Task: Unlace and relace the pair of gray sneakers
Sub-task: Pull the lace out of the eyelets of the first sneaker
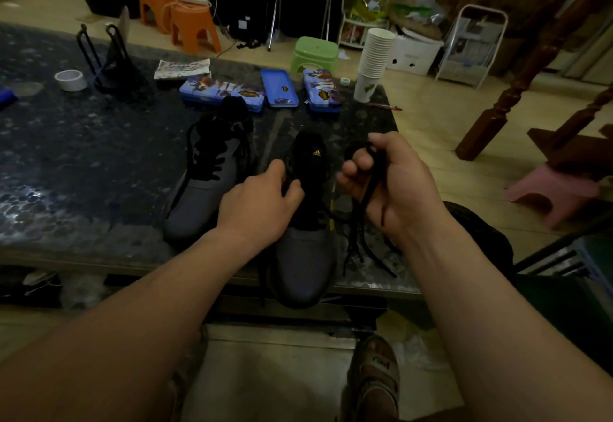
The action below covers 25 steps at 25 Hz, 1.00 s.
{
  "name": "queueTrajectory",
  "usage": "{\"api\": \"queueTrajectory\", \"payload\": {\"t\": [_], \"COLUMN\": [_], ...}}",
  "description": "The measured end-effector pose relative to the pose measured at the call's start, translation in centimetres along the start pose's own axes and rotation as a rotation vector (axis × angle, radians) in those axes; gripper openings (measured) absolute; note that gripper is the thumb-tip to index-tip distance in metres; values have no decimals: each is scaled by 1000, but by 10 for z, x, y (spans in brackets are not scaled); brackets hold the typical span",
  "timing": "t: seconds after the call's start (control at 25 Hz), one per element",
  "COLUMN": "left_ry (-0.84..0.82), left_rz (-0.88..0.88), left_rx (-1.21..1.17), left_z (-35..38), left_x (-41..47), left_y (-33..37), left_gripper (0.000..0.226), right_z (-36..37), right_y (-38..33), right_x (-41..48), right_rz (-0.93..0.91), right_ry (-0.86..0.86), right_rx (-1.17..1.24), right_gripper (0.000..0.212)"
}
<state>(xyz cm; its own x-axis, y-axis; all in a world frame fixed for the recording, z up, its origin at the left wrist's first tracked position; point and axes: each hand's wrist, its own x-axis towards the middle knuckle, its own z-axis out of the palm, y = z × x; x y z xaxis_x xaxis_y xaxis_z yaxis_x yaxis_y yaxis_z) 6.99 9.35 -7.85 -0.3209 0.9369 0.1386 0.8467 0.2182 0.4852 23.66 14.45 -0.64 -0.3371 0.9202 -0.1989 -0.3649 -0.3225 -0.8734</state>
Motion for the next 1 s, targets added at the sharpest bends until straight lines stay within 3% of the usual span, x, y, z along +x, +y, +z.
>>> {"api": "queueTrajectory", "payload": {"t": [0.08, 0.16, 0.24, 0.32, 0.36, 0.44, 0.52, 0.6, 0.72, 0.84, 0.92, 1.0], "left_ry": [-27, -16, -73, -158, -179, -175, -152, -140, -108, -91, -75, -86], "left_rz": [8, 108, 304, 362, 307, 124, 25, -15, -80, -126, -118, -102], "left_rx": [-53, -191, -241, -232, -264, -377, -398, -407, -354, -275, -219, -224], "left_z": [-4, -11, -17, -15, -14, -11, -13, -12, -6, -5, -4, -3], "left_x": [4, 4, -3, -15, -20, -23, -21, -16, -2, 14, 19, 19], "left_y": [-1, -6, -14, -18, -19, -18, -12, -6, 0, 4, 5, 1], "left_gripper": [26, 19, 36, 40, 32, 7, 20, 39, 55, 51, 42, 35], "right_z": [-2, -2, -1, -5, -10, -25, -36, -34, -28, -21, -18, -19], "right_y": [-5, -3, -4, -6, -4, 11, 26, 35, 38, 43, 43, 38], "right_x": [-8, -20, -35, -42, -41, -27, -10, 0, 7, 22, 33, 39], "right_rz": [78, 102, 120, 160, 156, 57, -11, 49, 122, 24, -59, -105], "right_ry": [-112, -363, -601, -680, -610, -266, 25, 69, 46, 139, 183, 169], "right_rx": [-164, -361, -420, -546, -692, -1059, -1205, -1055, -938, -1082, -1256, -1272], "right_gripper": [28, 23, 20, 33, 38, 34, 17, 5, 23, 56, 52, 36]}}
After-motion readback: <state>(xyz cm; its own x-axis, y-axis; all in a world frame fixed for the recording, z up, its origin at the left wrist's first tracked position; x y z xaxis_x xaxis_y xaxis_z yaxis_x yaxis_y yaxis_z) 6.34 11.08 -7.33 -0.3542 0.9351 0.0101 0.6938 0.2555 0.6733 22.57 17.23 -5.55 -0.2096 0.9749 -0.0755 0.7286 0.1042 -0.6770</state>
